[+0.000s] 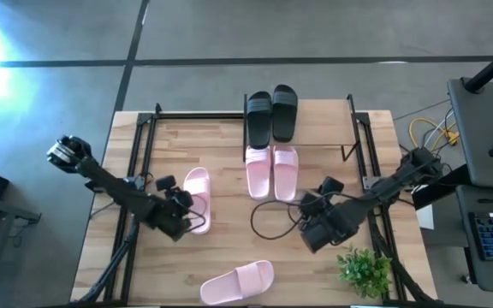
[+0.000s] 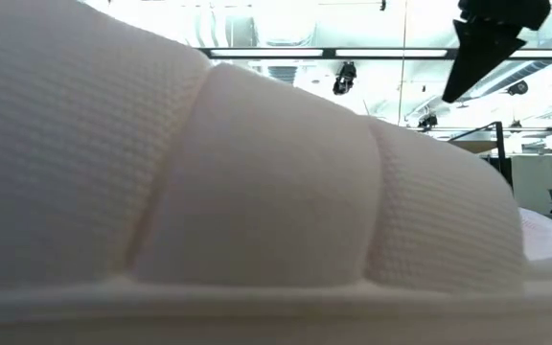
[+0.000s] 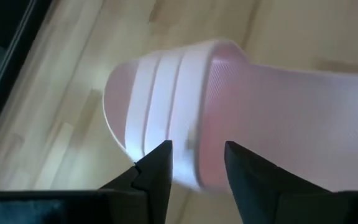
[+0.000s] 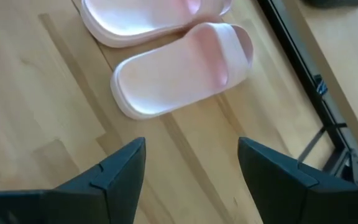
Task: Pick and place slides into the shelf
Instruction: Put the pink slide under the shelf
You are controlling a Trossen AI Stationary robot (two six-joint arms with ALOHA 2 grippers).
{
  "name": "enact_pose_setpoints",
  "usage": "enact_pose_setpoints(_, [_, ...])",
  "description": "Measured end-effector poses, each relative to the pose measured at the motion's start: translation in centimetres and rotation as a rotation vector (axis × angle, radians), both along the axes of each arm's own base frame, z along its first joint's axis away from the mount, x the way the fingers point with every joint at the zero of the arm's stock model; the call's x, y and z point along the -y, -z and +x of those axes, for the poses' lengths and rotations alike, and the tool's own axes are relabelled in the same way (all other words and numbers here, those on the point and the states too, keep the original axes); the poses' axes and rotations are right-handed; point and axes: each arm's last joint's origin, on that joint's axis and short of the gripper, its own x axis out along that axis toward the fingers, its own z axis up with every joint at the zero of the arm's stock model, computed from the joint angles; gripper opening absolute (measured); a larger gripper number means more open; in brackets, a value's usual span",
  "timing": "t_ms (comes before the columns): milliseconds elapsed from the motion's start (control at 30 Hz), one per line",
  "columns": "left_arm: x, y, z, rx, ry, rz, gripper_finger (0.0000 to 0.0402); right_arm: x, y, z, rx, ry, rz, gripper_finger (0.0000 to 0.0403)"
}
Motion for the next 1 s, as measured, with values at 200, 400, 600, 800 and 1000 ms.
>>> enact_pose_setpoints(200, [-1.5, 1.7, 2.3, -0.073, -0.007, 0.094, 0.0132, -0.5, -0.1, -0.9, -0.006, 0.022, -0.014, 0.0247])
enact_pose_setpoints(400, [-3.1, 2.9, 3.8, -0.121, -0.056, 0.173, 0.0123, -1.1, -0.1, -1.3, 0.018, 0.035, 0.001, 0.0246])
enact_pose_setpoints(600, [-3.2, 2.7, 5.3, -0.117, 0.016, 0.191, 0.0057, -1.5, -0.1, -2.1, 0.020, 0.081, 0.004, 0.0246])
enact_pose_setpoints(800, [-4.2, 2.3, 6.3, -0.089, 0.035, 0.142, 0.0007, -1.2, -0.8, -3.0, 0.060, 0.154, -0.001, 0.0233])
enact_pose_setpoints(1000, [-4.6, -0.5, 7.9, -0.015, 0.084, 0.043, 0.0002, -0.2, -2.6, -4.1, 0.179, 0.228, 0.026, 0.0217])
